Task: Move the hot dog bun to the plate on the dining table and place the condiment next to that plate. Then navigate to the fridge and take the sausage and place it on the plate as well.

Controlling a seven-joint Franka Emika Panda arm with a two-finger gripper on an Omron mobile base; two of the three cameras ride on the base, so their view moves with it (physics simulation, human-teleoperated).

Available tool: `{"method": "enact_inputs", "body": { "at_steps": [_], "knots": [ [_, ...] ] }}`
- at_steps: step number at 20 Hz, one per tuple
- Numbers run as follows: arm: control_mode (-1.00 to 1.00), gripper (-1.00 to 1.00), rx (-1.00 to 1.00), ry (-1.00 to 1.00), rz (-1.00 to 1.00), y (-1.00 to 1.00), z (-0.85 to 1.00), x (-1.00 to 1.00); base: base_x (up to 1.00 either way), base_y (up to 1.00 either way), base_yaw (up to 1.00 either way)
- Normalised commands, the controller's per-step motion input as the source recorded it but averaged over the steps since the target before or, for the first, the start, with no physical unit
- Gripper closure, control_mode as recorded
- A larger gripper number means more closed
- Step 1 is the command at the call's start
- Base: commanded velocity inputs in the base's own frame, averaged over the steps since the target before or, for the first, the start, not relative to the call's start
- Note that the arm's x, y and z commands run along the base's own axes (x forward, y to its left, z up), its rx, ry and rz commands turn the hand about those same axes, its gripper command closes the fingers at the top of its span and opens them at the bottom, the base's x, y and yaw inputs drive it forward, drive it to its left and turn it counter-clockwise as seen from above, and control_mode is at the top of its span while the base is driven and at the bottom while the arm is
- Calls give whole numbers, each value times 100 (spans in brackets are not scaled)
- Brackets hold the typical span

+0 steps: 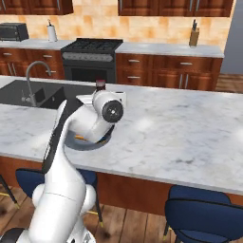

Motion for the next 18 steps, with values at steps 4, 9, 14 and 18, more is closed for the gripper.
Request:
{"method": "enact_inputs", "body": {
  "at_steps": [4, 9, 14, 18],
  "knots": [
    [-100, 100, 0, 3, 62, -17, -72, 32, 0, 0, 0],
    [-100, 100, 0, 8, 60, -1, -65, 39, 0, 0, 0],
    [-100, 100, 0, 0, 35, -3, -50, 42, 0, 0, 0],
    [-100, 100, 0, 0, 12, -23, -46, 21, 0, 0, 0]
  ]
}}
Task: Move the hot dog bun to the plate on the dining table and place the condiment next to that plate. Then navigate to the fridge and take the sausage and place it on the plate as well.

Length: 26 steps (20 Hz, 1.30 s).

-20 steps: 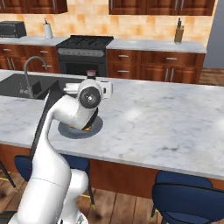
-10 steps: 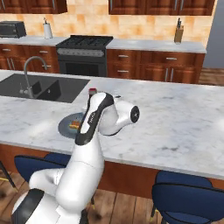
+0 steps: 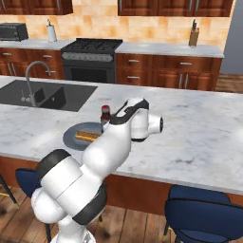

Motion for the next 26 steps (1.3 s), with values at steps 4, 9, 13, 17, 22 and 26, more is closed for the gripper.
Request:
{"method": "enact_inputs", "body": {
  "at_steps": [4, 9, 13, 17, 22, 26],
  "knots": [
    [-100, 100, 0, 0, 2, -16, -48, 24, 0, 0, 0],
    [-100, 100, 0, 0, 1, -4, -60, 37, 0, 0, 0],
    [-100, 100, 0, 0, 1, 0, -55, 36, 0, 0, 0],
    [-100, 100, 0, 0, 2, -5, -48, 34, 0, 0, 0],
    [-100, 100, 0, -3, 5, -16, -44, 35, 0, 0, 0],
    [-100, 100, 0, -6, 11, -22, -43, 35, 0, 0, 0]
  ]
}}
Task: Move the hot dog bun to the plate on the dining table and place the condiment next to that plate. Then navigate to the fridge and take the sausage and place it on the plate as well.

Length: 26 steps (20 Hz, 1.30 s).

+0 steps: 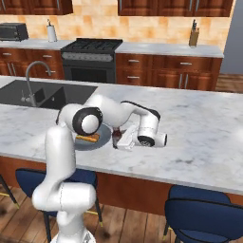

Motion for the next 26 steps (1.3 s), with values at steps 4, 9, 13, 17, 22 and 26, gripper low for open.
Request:
{"method": "enact_inputs", "body": {
  "at_steps": [4, 9, 13, 17, 22, 26],
  "knots": [
    [-100, 100, 0, -7, 10, -11, -39, 37, 0, 0, 0],
    [-100, 100, 0, -15, 6, 0, -40, 20, 0, 0, 0],
    [-100, -100, 0, -6, 1, 1, -14, 0, 0, 0, 0],
    [-100, -100, 0, -1, 0, -12, 3, 0, 0, 0, 0],
    [-100, -100, 0, -1, -2, -22, 26, -23, 0, 0, 0],
    [-100, -100, 0, -12, -5, -4, 52, -73, 0, 0, 0]
  ]
}}
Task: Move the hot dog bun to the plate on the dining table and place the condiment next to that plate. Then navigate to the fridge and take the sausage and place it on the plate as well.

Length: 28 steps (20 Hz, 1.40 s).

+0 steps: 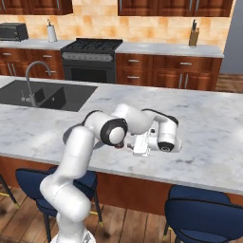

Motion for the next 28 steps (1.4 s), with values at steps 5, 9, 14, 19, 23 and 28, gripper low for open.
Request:
{"method": "enact_inputs", "body": {
  "at_steps": [5, 9, 14, 19, 23, 28],
  "knots": [
    [-100, -100, -3, -4, -9, 11, 60, -89, 0, 0, 0],
    [-100, -100, -10, 0, -9, 24, 67, -87, 0, 0, 0],
    [-100, -100, -15, 1, -10, 31, 78, -72, 0, 0, 0],
    [-100, -100, -16, 10, -19, 34, 77, -54, 0, 0, 0],
    [-100, -100, -16, 25, -34, 34, 71, -40, 0, 0, 0],
    [-100, -100, -12, 34, -46, 28, 41, -37, 0, 0, 0]
  ]
}}
